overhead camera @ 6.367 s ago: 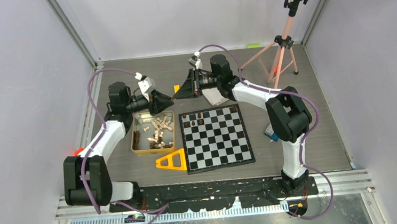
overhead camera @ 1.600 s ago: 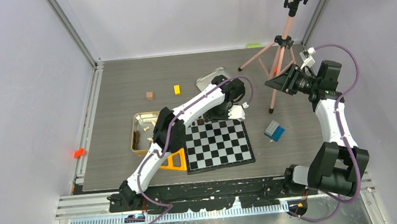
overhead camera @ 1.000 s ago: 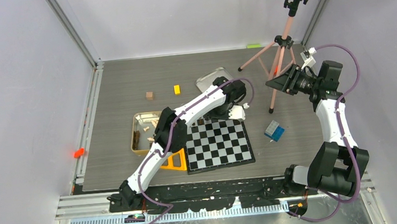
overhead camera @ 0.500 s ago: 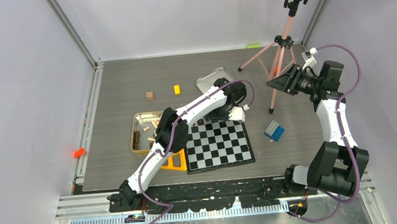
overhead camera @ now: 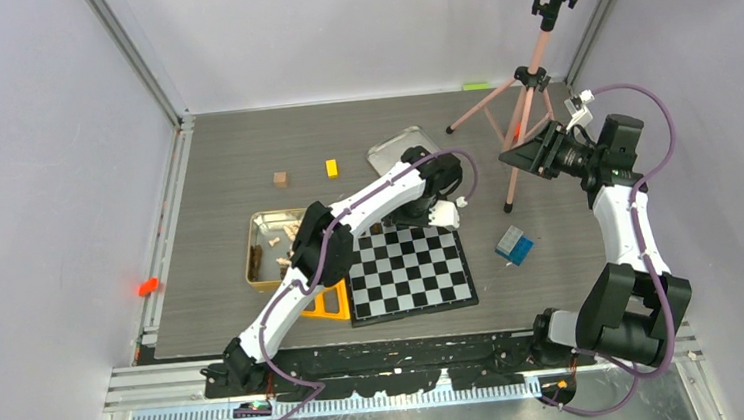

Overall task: Set up the chess pieces on the board
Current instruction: Place the chess piece on the chessboard, then adjust the chess piece on the chessboard.

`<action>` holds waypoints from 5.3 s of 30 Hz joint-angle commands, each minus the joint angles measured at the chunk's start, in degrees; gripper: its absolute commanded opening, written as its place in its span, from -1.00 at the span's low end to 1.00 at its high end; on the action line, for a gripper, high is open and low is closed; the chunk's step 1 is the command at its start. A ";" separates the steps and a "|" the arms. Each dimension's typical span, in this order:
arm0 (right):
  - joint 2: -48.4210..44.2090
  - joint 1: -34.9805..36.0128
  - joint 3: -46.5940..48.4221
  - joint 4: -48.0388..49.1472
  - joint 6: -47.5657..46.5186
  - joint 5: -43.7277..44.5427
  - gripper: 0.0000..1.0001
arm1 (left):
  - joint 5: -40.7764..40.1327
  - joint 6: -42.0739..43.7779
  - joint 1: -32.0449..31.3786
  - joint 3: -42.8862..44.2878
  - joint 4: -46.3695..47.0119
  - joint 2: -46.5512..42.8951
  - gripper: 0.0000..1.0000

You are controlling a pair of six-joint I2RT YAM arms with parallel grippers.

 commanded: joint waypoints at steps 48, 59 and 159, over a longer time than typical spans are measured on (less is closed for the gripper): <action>0.87 -0.95 -0.16 1.61 0.06 -2.52 -0.08 | -0.47 -0.27 -1.30 -0.43 -4.37 -2.32 -0.58; 0.85 -1.02 -0.25 1.73 0.23 -2.73 -0.09 | -1.86 -2.18 -1.15 0.01 2.26 -5.18 -0.34; 38.52 57.25 29.28 -23.47 -41.83 41.01 -0.24 | 35.70 -21.42 48.13 -61.33 34.13 -58.22 0.08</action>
